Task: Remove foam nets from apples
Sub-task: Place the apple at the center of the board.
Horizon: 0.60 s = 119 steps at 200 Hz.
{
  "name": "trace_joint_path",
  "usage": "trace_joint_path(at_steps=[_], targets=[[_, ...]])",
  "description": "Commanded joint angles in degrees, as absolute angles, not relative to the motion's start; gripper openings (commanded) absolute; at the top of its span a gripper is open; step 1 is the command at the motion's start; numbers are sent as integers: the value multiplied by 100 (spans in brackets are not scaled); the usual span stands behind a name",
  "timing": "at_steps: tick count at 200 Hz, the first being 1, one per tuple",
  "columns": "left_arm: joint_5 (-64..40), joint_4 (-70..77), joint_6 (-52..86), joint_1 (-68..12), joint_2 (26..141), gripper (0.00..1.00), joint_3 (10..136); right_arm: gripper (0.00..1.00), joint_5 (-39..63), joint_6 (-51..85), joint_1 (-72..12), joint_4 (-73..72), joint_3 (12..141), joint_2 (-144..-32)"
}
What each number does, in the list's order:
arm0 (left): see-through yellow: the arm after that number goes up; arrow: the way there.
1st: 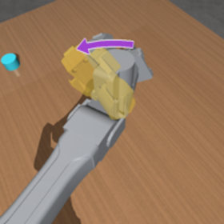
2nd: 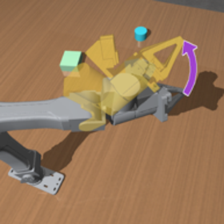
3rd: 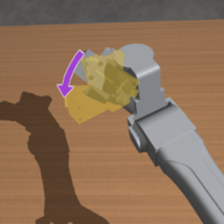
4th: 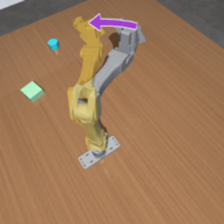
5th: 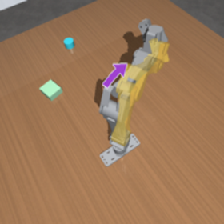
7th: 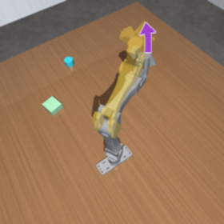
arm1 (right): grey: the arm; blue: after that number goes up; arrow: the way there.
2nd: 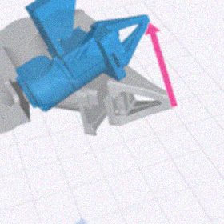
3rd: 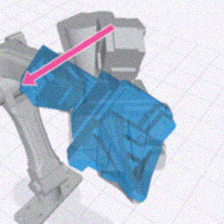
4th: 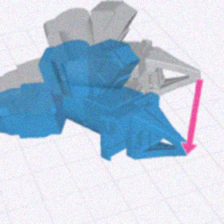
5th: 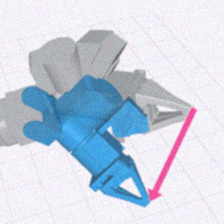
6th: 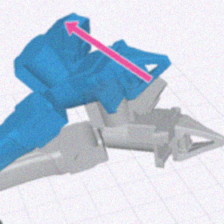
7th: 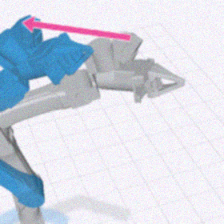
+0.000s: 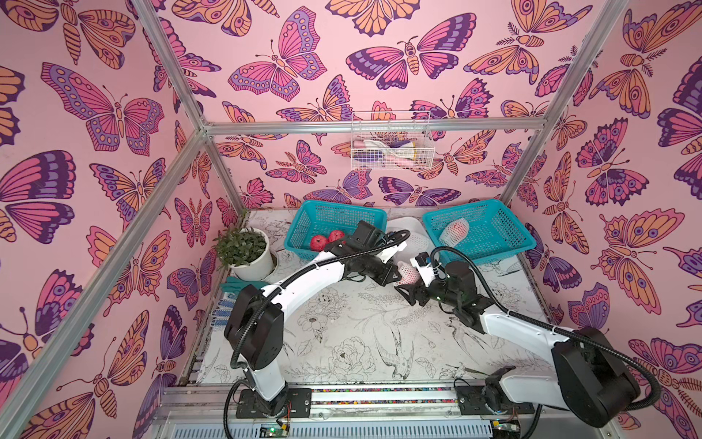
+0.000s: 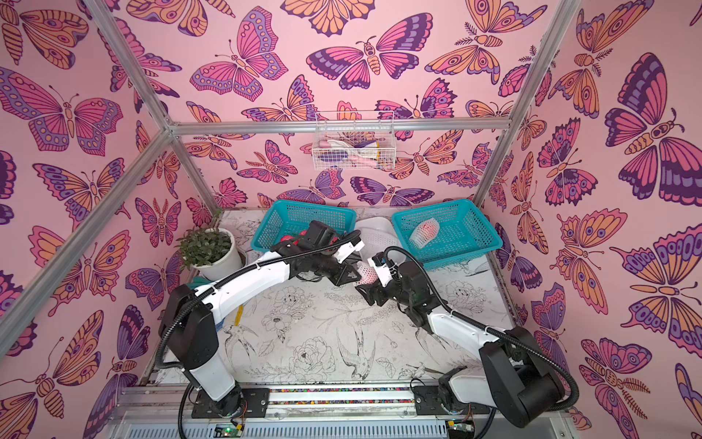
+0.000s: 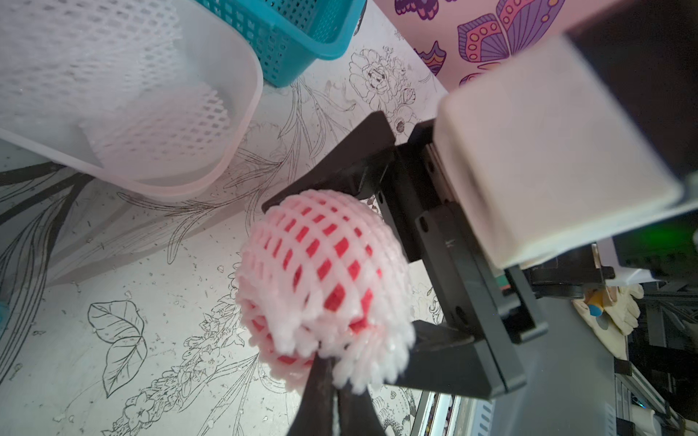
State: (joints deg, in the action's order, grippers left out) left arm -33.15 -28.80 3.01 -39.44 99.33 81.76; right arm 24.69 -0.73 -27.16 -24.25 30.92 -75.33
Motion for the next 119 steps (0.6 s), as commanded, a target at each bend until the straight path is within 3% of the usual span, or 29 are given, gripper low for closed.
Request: trace_joint_path(at_steps=[1,66,119], targets=[[-3227,-2943,98,-3975,9821,0,8001,85,2744,-374,-2760,-2538,3191,-7738],[-3022,-2838,-43,-3973,10181,0,7697,94,2817,-545,-2814,-2721,3068,-8274],[-2962,-2695,-70,-3973,10204,0,7468,99,2942,-631,-2821,-2659,2914,-8099]])
